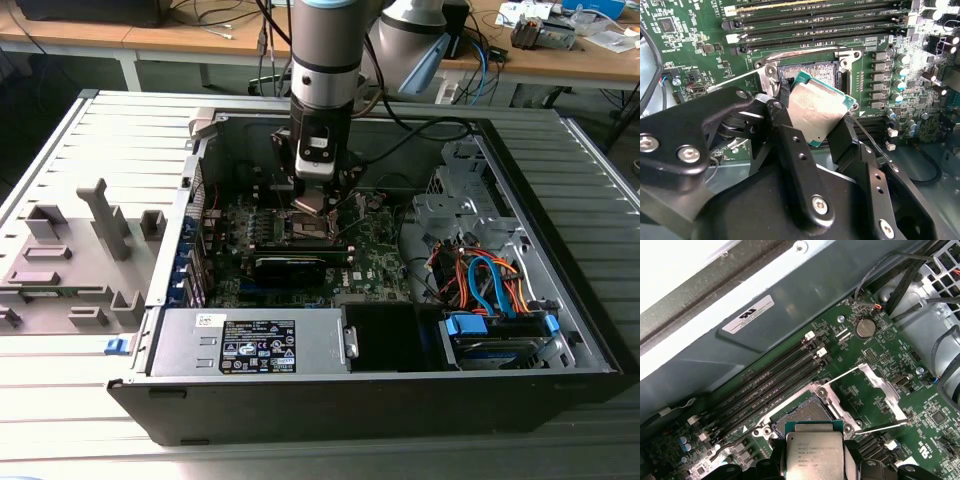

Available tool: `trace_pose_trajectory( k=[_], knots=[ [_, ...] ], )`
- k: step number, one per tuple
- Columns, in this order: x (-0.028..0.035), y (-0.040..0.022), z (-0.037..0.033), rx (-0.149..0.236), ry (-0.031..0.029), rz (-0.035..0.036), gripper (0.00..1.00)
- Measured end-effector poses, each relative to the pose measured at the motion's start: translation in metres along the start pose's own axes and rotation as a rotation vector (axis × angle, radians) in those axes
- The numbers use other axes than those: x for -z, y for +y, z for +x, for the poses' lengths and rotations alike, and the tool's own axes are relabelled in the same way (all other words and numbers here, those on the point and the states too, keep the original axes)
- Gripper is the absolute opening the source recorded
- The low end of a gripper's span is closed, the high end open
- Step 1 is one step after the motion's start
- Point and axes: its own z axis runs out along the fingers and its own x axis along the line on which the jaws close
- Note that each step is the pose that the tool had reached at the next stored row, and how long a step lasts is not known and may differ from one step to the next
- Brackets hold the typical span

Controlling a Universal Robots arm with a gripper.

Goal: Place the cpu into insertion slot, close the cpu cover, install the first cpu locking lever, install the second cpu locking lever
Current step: 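Place the cpu into insertion slot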

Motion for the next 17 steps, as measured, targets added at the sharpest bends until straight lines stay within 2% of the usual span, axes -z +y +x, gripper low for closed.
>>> trace_pose_trajectory(
  k=[4, 9, 17],
  knots=[
    [-0.0004, -0.0001, 0.0000, -0.026, -0.0042, 0.0059, 0.55],
    [-0.0015, 0.0000, 0.0000, -0.061, -0.0072, 0.0094, 0.55],
    [-0.0026, 0.0000, -0.0001, -0.097, -0.0109, 0.0143, 0.55]
  ],
)
